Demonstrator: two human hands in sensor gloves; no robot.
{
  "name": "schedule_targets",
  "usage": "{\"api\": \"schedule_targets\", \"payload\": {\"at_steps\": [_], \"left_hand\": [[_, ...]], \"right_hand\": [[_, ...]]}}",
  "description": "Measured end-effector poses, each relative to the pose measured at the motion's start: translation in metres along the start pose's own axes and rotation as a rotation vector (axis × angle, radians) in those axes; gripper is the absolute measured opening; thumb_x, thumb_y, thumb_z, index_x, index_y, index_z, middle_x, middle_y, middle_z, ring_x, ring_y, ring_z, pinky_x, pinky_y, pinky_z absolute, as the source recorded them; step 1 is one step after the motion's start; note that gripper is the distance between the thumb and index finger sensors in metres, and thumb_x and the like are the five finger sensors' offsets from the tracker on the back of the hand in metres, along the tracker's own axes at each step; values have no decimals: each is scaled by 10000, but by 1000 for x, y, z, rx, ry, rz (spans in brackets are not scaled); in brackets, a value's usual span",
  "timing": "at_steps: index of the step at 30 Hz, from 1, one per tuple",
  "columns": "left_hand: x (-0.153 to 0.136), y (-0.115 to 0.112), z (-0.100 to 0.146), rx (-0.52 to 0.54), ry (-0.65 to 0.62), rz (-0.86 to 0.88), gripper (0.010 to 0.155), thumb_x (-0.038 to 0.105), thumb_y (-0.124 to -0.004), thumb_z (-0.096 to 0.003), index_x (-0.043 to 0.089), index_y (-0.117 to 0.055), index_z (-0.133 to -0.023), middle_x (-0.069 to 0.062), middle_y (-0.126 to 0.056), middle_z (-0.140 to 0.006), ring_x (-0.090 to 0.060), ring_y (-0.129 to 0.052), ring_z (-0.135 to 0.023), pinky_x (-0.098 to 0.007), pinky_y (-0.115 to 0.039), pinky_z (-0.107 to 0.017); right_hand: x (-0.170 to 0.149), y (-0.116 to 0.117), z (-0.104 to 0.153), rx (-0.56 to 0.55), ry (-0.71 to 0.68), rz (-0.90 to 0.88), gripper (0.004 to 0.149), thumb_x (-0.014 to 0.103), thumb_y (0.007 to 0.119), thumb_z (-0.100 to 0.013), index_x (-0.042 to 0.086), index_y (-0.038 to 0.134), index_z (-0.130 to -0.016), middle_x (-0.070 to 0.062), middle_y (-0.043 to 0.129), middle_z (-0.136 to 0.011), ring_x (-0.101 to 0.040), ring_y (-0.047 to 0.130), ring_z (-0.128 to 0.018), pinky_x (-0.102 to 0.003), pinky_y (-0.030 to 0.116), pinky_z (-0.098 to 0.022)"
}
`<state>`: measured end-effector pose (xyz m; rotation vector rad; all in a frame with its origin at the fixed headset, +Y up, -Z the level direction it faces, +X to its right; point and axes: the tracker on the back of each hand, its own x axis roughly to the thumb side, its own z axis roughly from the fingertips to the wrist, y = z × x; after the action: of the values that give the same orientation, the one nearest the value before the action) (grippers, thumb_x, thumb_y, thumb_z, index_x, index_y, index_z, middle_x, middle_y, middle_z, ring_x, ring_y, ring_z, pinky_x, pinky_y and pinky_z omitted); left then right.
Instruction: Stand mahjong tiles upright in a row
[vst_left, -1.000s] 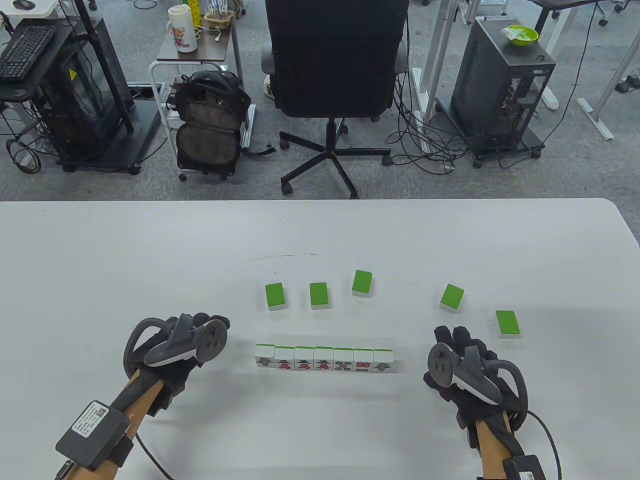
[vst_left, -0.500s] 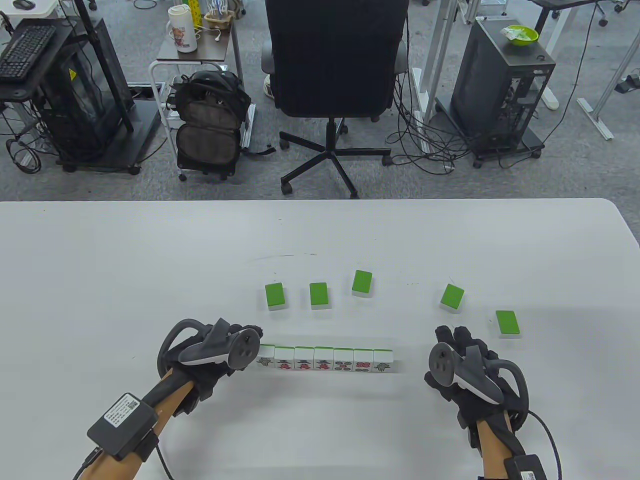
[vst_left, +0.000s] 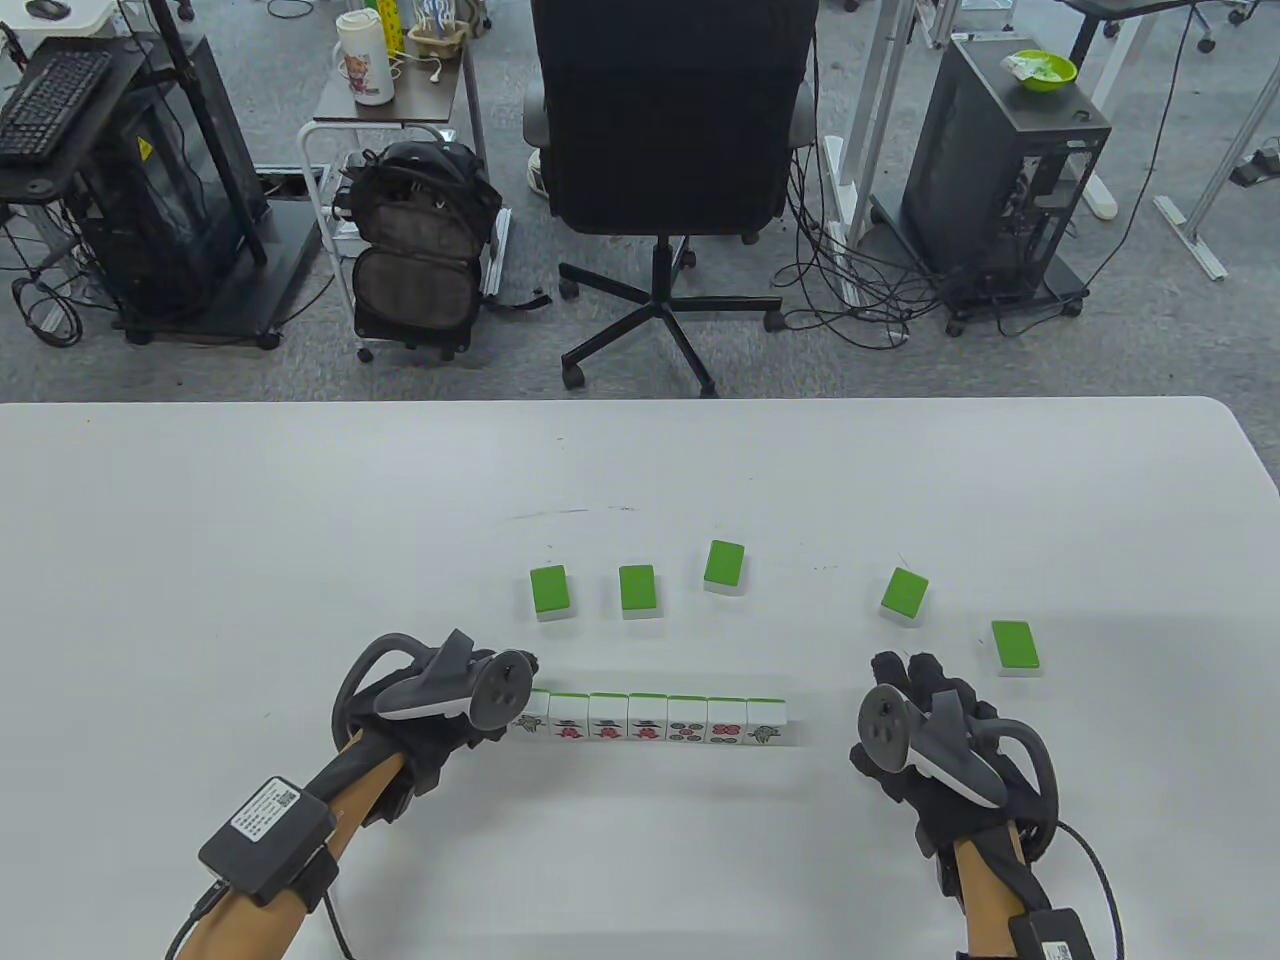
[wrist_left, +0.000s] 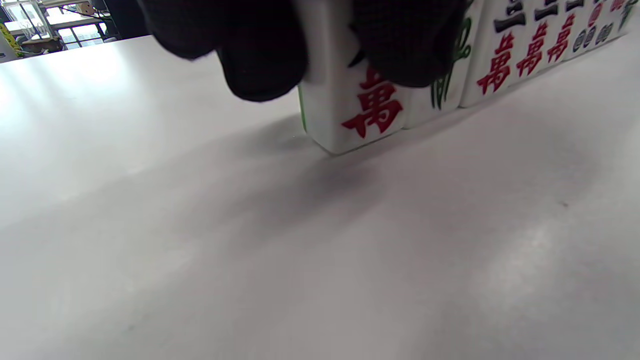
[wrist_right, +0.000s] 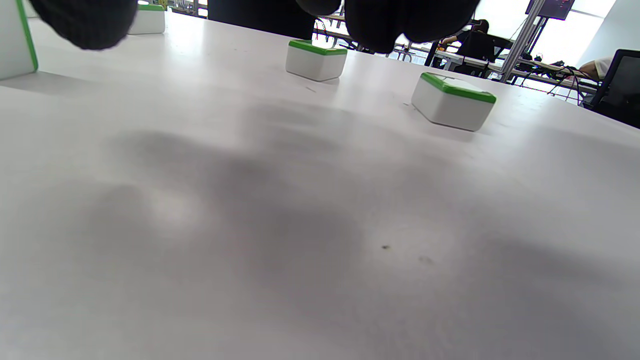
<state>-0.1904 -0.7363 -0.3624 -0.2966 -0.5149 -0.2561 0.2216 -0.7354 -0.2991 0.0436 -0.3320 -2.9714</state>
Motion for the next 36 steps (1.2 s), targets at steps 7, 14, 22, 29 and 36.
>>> {"api": "schedule_targets", "payload": {"at_steps": [7, 14, 22, 29, 36], "left_hand": [[0, -1, 1, -16, -9, 5, 746, 481, -806, -554, 269, -423, -1158, 78, -749, -1106, -196, -913, -846, -349, -768, -713], [-10, 7, 23, -21, 61, 24, 828, 527, -754, -577, 210, -316, -1204, -69, -563, -1234, -310, -781, -1018, -449, -675, -787], [-46, -6, 77, 99, 306, 9, 813, 559, -690, -605, 196, -302, -1221, -133, -494, -1270, -406, -677, -1095, -568, -564, -826], [-69, -27, 96, 105, 346, 154, 803, 578, -650, -621, 183, -306, -1230, -162, -501, -1272, -432, -682, -1093, -585, -568, -818], [-75, -25, 100, 110, 355, 176, 807, 580, -645, -623, 187, -289, -1232, -160, -479, -1279, -438, -659, -1104, -590, -551, -824]], "right_hand": [[0, 0, 0, 1, 0, 0, 923, 643, 642, -468, 247, 64, -1069, -195, 262, -1185, -498, 540, -1077, -648, 533, -767], [0, 0, -1, -2, -3, 0, 925, 644, 642, -466, 247, 63, -1069, -197, 262, -1185, -499, 542, -1075, -647, 535, -767], [2, 1, -1, 1, -5, 8, 926, 645, 643, -465, 246, 66, -1069, -197, 264, -1184, -498, 544, -1075, -648, 537, -766], [4, 1, -1, 2, -3, 18, 923, 642, 642, -467, 245, 66, -1069, -197, 266, -1183, -498, 547, -1073, -647, 539, -765], [7, -12, -3, -42, 1, 5, 913, 637, 640, -472, 252, 68, -1071, -192, 264, -1187, -496, 549, -1076, -646, 539, -768]]}}
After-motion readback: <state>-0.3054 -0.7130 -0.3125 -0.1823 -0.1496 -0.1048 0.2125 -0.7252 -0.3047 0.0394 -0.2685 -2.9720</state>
